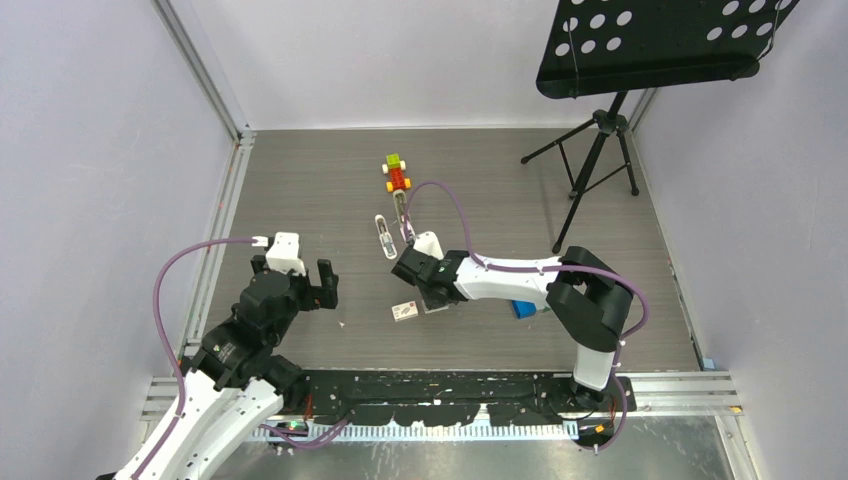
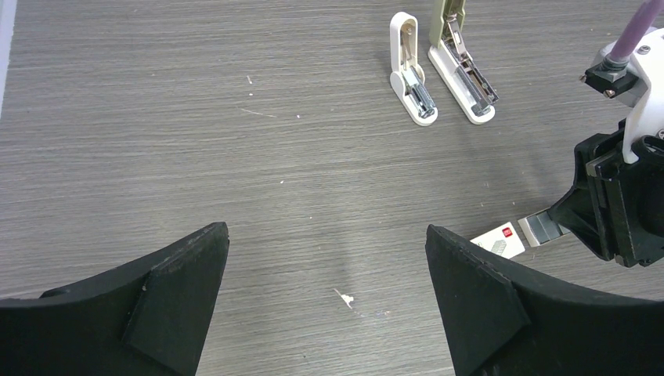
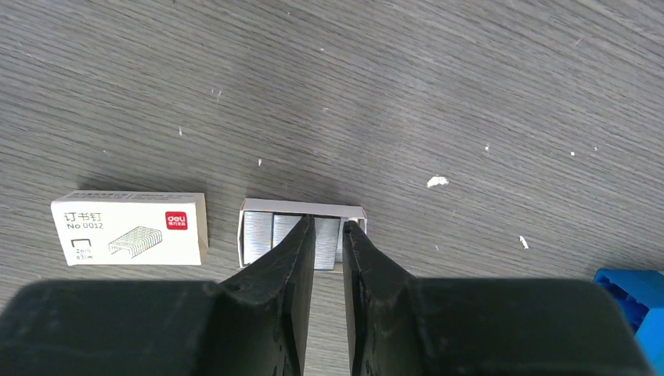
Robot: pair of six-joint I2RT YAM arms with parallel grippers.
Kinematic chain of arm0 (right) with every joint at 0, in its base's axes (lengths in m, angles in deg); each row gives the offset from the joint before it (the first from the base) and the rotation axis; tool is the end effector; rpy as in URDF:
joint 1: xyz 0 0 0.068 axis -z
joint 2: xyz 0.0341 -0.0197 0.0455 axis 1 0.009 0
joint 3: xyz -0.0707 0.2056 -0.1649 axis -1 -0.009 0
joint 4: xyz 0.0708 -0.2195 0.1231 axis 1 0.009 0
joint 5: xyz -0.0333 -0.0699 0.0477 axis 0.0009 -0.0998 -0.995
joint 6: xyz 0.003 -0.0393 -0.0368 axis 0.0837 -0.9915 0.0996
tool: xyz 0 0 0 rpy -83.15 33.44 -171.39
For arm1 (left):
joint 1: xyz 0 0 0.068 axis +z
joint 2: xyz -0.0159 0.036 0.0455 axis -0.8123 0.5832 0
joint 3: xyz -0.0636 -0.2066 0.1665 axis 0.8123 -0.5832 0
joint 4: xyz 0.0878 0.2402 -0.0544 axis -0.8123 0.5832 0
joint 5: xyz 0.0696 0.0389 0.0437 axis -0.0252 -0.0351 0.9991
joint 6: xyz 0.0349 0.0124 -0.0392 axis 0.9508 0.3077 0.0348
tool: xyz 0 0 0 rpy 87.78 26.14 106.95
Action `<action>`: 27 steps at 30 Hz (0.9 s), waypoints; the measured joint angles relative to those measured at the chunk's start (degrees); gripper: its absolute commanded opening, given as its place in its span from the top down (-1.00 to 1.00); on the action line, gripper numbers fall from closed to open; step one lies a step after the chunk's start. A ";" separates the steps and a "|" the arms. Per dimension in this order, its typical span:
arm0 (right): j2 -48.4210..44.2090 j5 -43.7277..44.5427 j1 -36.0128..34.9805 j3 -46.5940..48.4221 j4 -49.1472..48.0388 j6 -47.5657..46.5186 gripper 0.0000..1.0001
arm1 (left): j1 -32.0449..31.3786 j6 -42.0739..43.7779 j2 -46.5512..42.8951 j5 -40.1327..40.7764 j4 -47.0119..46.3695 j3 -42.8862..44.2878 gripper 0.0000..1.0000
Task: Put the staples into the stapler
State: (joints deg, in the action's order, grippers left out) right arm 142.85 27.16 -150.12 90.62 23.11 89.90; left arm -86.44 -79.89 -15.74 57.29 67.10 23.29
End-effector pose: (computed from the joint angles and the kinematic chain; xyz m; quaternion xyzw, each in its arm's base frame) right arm 0.1857 0.3018 0.1708 -0.1884 0.9467 -0.0048 0.2610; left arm 0.0914 -0.0424 0.2847 0.0098 0.8376 -0.0805 0.5402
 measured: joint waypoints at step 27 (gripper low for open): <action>0.13 -2.19 1.95 -0.24 0.09 6.03 0.46 | 0.02 -0.02 -0.42 0.00 0.00 -0.35 -0.99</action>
State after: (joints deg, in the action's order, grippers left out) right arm 142.98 24.97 -148.18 90.38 23.20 95.93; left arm -86.42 -79.91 -16.15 57.29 67.10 22.94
